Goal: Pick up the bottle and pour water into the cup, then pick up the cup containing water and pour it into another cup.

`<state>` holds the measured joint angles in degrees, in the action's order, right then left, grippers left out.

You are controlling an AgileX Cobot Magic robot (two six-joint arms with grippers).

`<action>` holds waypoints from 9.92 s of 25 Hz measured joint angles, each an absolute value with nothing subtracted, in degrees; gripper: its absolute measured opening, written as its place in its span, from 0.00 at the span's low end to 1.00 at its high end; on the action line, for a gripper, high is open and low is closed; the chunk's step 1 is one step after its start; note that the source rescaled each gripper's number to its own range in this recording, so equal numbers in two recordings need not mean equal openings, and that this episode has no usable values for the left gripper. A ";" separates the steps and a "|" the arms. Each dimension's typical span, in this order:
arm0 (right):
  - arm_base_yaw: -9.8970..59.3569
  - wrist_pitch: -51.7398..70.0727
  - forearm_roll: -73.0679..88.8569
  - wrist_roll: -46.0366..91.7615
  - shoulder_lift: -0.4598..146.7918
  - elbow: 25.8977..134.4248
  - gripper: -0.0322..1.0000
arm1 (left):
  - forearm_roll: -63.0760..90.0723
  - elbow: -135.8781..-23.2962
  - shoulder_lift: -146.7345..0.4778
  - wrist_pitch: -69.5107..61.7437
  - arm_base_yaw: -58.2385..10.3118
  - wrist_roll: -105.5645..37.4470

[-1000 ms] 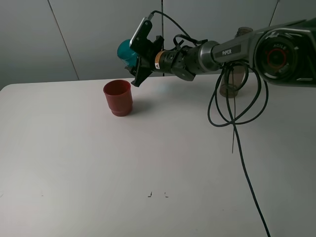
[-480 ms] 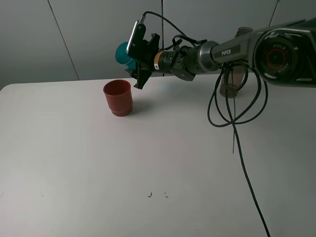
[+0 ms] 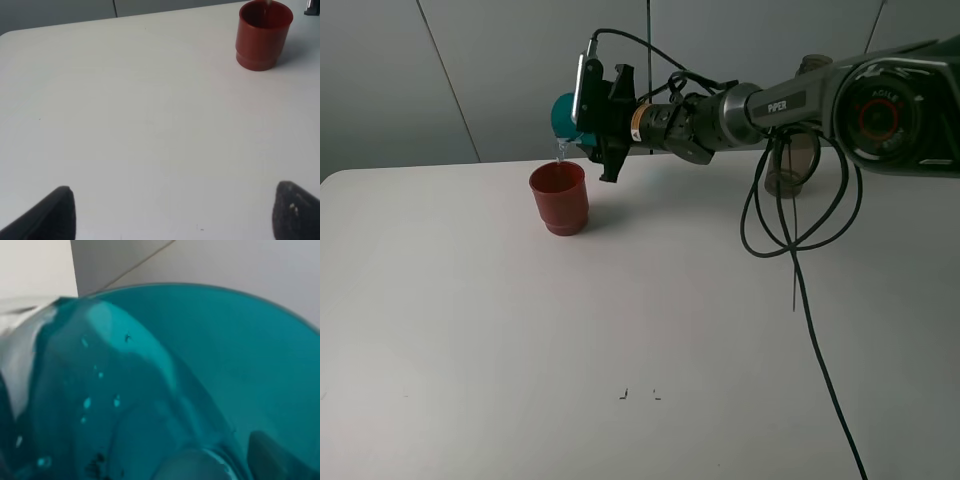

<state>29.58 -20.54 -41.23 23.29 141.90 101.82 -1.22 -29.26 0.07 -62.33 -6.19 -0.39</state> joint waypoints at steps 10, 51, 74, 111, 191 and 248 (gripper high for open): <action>29.58 -20.64 -41.23 31.29 141.90 101.82 0.08 | -1.22 -29.26 0.07 -62.33 -6.19 -0.39; 29.67 -23.02 -41.00 51.16 141.90 101.95 0.08 | -1.22 -29.26 0.07 -62.33 -6.19 0.00; 29.67 -24.56 -41.00 66.95 141.90 101.95 0.08 | -1.22 -29.26 0.07 -62.33 -6.19 0.00; 30.24 -26.51 -37.86 26.82 139.88 101.95 0.08 | -1.22 -29.26 0.07 -62.33 -6.19 0.00; 21.84 -60.98 -6.49 -6.43 129.34 40.35 0.08 | -1.22 -29.26 0.07 -62.33 -6.19 -0.39; 21.84 38.90 -3.66 -6.83 38.45 30.38 1.00 | -1.22 -29.26 0.07 -62.33 -6.19 0.00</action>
<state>21.84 38.90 -3.66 -6.83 38.45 30.38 -1.22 -29.26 0.07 -62.33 -6.19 0.00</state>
